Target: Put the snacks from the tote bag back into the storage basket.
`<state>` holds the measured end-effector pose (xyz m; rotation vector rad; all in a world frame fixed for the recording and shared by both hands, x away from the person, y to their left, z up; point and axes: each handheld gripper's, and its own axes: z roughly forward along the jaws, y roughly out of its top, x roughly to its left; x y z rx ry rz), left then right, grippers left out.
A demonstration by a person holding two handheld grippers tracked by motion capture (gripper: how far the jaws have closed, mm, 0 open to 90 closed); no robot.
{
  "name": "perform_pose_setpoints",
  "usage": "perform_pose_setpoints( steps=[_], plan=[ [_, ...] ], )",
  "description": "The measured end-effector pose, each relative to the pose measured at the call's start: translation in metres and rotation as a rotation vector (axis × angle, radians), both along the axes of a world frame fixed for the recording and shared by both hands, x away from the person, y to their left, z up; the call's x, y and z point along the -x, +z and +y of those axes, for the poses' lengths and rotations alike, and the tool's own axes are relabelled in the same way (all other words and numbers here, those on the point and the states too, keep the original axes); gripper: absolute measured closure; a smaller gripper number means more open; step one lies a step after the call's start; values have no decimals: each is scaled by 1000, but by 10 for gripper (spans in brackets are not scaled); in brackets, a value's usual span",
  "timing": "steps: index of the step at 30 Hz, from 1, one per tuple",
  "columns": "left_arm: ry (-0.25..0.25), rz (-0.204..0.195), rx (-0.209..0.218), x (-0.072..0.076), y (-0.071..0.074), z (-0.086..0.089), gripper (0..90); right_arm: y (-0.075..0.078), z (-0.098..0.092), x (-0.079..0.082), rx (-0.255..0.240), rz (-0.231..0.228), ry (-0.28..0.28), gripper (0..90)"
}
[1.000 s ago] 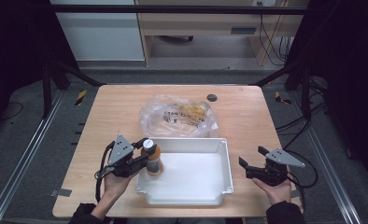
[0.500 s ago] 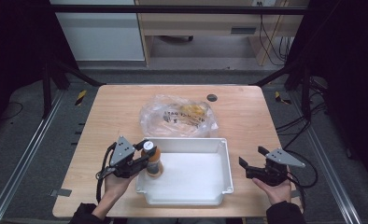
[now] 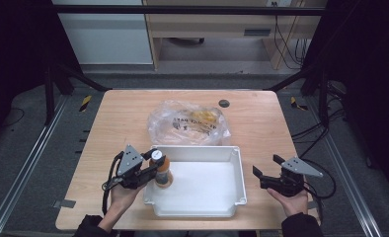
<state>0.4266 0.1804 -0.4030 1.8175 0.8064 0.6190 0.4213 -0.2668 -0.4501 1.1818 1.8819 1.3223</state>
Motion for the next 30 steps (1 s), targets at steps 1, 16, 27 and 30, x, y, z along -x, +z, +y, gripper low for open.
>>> perform_pose_setpoints(
  steps=[1,16,27,30],
  plan=[
    [-2,-1,1,0,0,0,588,0,0,0,1,0,0,117],
    [-8,-1,78,2,1,5,505,0,0,0,5,1,-6,118],
    [-12,-1,109,6,17,13,320,1,-2,1,5,-4,-9,117],
    [-9,24,85,4,16,17,267,2,-2,1,1,-3,-13,117]
  ],
)
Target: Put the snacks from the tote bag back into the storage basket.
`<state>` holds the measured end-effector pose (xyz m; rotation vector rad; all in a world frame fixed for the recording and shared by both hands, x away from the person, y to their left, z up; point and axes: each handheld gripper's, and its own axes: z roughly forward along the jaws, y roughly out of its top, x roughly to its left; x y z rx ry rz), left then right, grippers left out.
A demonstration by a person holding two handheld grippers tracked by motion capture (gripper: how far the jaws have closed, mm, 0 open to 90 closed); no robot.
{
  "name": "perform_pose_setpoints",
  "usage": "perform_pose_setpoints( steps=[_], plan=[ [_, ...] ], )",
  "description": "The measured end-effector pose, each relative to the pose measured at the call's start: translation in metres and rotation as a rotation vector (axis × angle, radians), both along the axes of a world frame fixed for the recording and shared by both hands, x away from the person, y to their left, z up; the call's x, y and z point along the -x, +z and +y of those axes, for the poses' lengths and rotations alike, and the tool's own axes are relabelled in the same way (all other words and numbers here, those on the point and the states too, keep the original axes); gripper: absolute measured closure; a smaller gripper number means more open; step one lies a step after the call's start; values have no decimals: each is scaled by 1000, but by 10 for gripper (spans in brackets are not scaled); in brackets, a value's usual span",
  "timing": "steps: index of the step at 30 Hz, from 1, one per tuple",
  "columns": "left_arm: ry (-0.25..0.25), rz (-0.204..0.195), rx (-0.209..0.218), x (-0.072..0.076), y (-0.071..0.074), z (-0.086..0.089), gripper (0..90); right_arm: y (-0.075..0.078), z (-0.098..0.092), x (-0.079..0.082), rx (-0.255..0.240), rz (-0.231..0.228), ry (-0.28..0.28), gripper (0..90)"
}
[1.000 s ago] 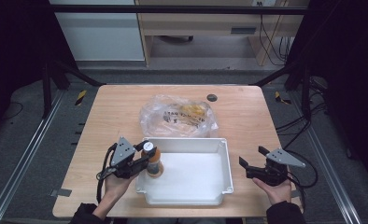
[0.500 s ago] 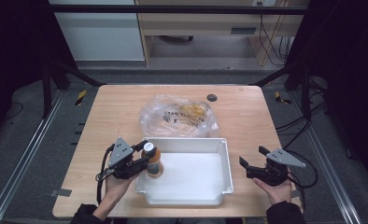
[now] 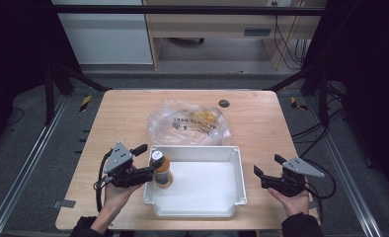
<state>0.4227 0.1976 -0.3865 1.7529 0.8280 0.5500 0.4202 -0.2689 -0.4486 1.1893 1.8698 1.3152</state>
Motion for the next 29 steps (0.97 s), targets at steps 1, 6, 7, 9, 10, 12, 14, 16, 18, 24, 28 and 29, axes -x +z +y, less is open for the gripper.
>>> perform_pose_setpoints(
  steps=[1,6,7,9,10,12,14,16,18,24,28,29],
  plan=[
    [8,-2,-4,0,-1,1,258,0,0,0,4,-1,0,116],
    [49,19,-16,-1,-4,12,218,0,-1,0,12,0,-5,112],
    [55,23,-14,-2,-4,15,214,0,-1,0,15,-3,-6,111],
    [73,28,-11,-3,-5,21,204,0,-1,0,17,1,-10,110],
    [78,29,-10,-3,-6,24,200,0,-1,1,18,0,-11,109],
    [86,36,-3,-3,-8,29,197,0,-2,1,17,1,-15,109],
    [98,31,-6,-3,-11,34,195,0,-2,1,23,1,-18,108],
    [105,37,-3,-4,-14,39,193,0,-3,1,25,0,-22,108],
    [110,50,5,-5,-17,43,190,-1,-5,1,21,8,-31,108],
    [124,65,-26,-2,-34,53,185,-4,-10,1,21,17,-52,108],
    [149,72,-14,-3,-44,59,192,-6,-12,0,34,27,-59,108],
    [152,73,-12,-4,-46,59,193,-7,-12,0,38,32,-63,108]
  ],
)
